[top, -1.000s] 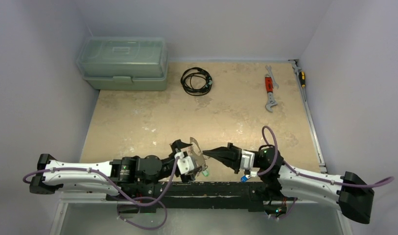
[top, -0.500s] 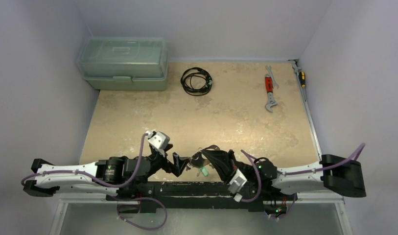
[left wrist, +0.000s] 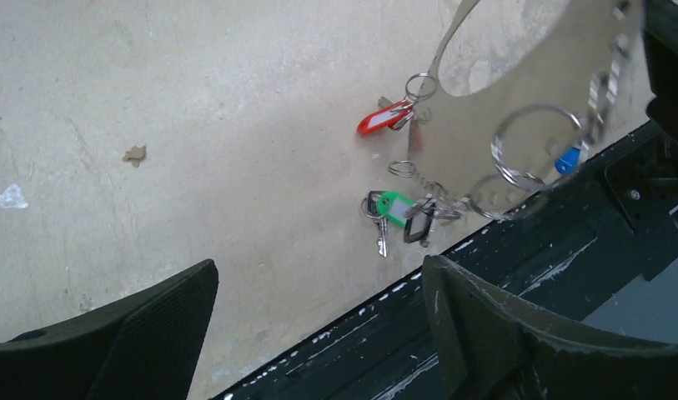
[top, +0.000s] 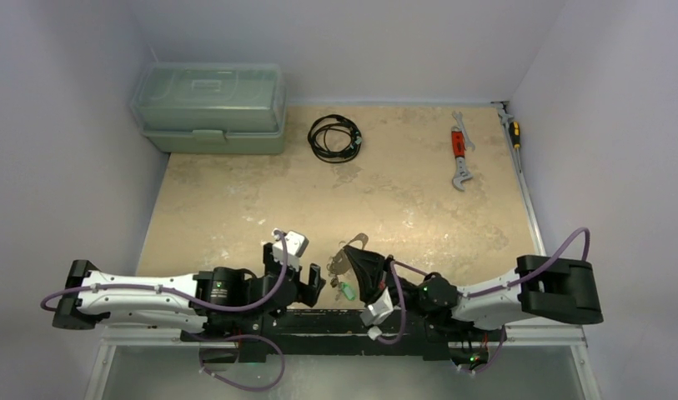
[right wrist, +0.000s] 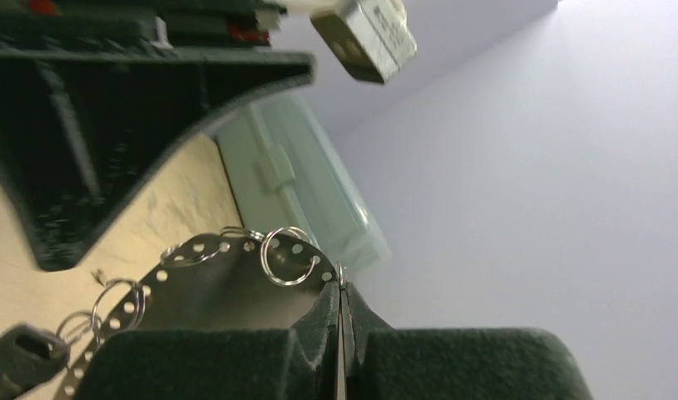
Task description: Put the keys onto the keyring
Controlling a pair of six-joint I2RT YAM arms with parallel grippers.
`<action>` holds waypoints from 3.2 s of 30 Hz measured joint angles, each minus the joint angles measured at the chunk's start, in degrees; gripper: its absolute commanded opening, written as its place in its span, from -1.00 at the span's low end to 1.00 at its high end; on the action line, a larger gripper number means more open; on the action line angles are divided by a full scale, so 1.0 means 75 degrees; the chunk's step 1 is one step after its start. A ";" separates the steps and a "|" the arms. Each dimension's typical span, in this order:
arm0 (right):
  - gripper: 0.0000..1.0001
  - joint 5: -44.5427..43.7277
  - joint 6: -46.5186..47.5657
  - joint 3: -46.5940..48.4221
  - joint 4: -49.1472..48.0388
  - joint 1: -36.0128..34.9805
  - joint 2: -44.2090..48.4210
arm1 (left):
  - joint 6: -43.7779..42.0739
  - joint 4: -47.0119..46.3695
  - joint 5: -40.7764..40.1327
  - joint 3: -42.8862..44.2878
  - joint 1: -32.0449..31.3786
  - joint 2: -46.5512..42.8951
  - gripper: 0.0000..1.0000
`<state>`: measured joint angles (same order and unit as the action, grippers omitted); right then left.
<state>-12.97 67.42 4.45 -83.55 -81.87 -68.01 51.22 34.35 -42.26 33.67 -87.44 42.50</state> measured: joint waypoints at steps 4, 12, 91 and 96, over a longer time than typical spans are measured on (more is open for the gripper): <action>-1.00 -0.0959 0.0052 0.0335 -0.0076 0.0128 -0.0437 | -0.0554 -0.0621 0.0254 -0.0012 -0.0003 0.0370 0.65; -1.00 -0.3092 -0.0096 0.0970 -0.0061 0.1218 -0.0883 | -0.1754 -0.2154 0.0848 -0.0105 -0.0003 0.1754 0.51; -1.00 -0.4138 -0.2401 0.0717 -0.0411 0.1775 0.1198 | 0.8976 -0.2113 -0.0670 0.0577 0.0105 0.6347 -1.00; -1.00 -0.4138 -0.2448 0.0717 -0.0411 0.1775 0.1227 | 0.8381 -0.1886 -0.0866 0.0653 0.0105 0.6298 -1.00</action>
<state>-44.01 49.06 9.82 -86.63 -68.55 -58.81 114.08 20.21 -48.75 38.57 -86.65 89.73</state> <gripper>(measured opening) 0.004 0.009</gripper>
